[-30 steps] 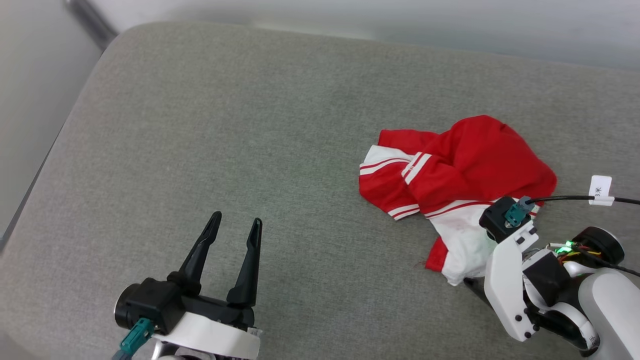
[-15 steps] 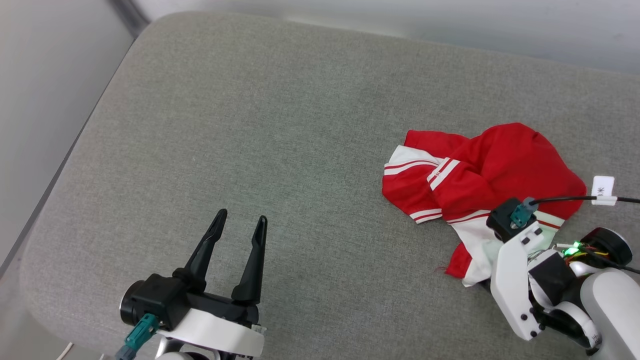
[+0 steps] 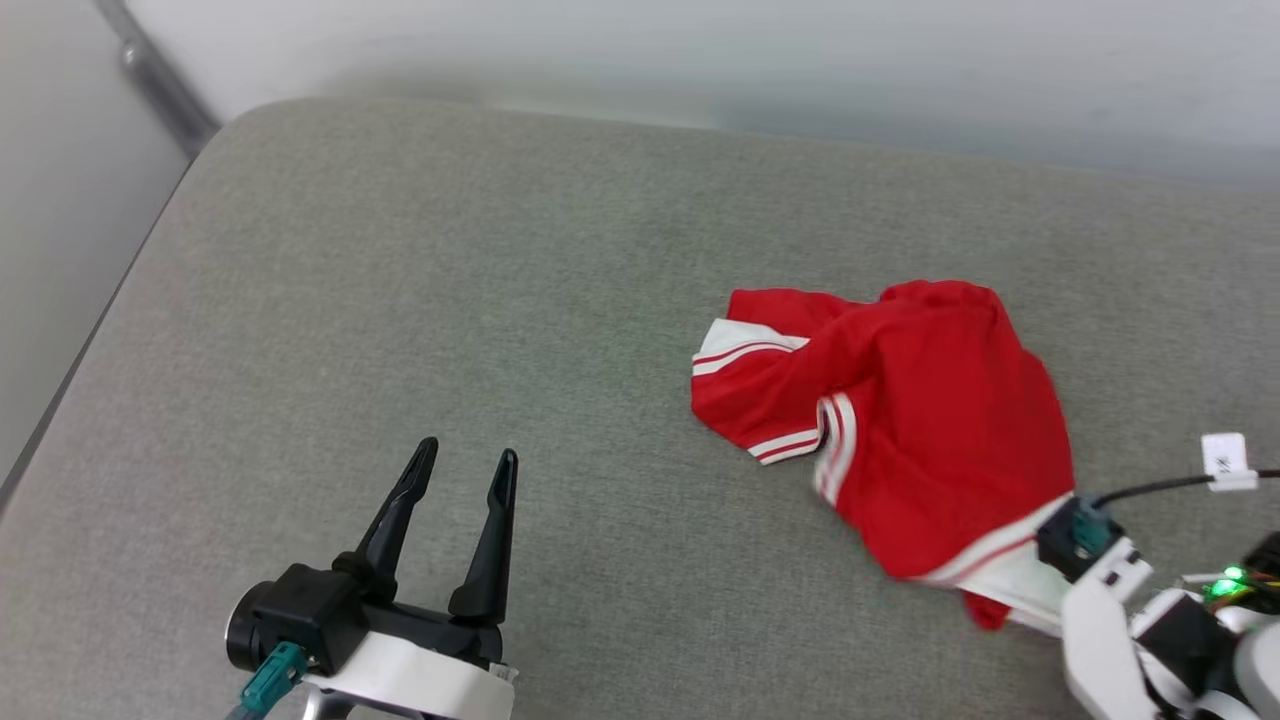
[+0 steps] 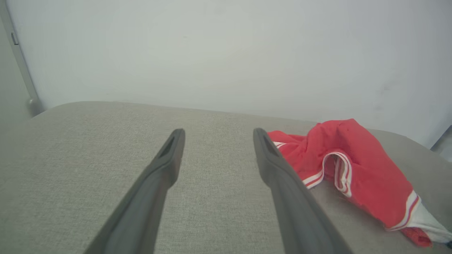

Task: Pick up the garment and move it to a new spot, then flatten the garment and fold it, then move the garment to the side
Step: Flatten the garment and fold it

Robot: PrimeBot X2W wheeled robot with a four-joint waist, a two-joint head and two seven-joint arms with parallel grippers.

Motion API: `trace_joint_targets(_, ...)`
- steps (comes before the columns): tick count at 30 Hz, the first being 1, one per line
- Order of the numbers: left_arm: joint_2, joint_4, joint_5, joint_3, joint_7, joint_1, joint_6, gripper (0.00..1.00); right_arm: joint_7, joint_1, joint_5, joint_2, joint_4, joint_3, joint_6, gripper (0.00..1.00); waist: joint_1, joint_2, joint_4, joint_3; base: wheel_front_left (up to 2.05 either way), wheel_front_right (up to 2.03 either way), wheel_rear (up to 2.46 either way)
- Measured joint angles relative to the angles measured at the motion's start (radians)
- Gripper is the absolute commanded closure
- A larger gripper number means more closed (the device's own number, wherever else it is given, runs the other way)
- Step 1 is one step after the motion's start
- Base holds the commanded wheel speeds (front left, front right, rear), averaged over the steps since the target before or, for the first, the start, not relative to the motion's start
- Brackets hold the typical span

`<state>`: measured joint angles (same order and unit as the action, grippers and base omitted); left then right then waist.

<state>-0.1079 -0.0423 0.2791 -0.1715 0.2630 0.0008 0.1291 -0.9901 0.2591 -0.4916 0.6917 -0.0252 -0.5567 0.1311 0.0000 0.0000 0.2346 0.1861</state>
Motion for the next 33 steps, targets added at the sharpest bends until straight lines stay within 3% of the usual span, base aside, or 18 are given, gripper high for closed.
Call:
trace_joint_targets(9, -0.009, -0.004, -0.003, 0.012, 0.000, 0.012, 0.000, 0.00, 0.002, -0.100, 0.042, 0.182, 0.008, 0.021, 0.000, 1.00, -0.0001, -0.0001, -0.067, -0.028, 0.00, 0.00, 0.00)
trace_joint_targets(15, -0.011, -0.003, -0.006, 0.010, 0.000, 0.011, 0.000, 0.00, 0.058, -0.109, 0.053, 0.179, 0.053, 0.034, 0.000, 1.00, -0.0001, 0.0000, -0.092, -0.030, 0.00, 0.00, 0.00)
trace_joint_targets(16, -0.011, -0.003, -0.007, 0.008, 0.000, 0.011, 0.000, 0.00, 0.078, -0.109, 0.053, 0.162, 0.063, 0.042, 0.000, 0.70, -0.0001, 0.0000, -0.096, -0.031, 0.00, 0.00, 0.00)
trace_joint_targets(17, -0.010, -0.002, -0.010, 0.007, 0.000, 0.010, 0.000, 0.00, 0.100, -0.109, 0.055, 0.145, 0.068, 0.050, 0.000, 0.00, -0.0001, 0.0000, -0.100, -0.032, 0.00, 0.00, 0.00)
trace_joint_targets(22, -0.011, 0.002, -0.010, 0.017, 0.000, 0.012, 0.000, 0.00, 0.209, -0.109, 0.048, 0.061, 0.078, 0.107, 0.000, 0.00, -0.0001, 0.0000, -0.119, -0.055, 0.00, 0.00, 0.00)
trace_joint_targets(28, 0.003, -0.017, 0.035, 0.055, 0.000, 0.030, 0.000, 0.00, 0.334, -0.135, 0.036, -0.055, 0.013, 0.255, 0.000, 0.00, -0.0001, 0.0000, -0.149, -0.091, 0.00, 0.00, 0.00)
trace_joint_targets(33, -0.001, -0.030, 0.025, 0.066, 0.000, 0.036, 0.000, 0.00, 0.507, -0.172, 0.013, -0.216, -0.053, 0.393, 0.000, 0.00, -0.0001, 0.0000, -0.173, -0.112, 0.00, 0.00, 0.00)
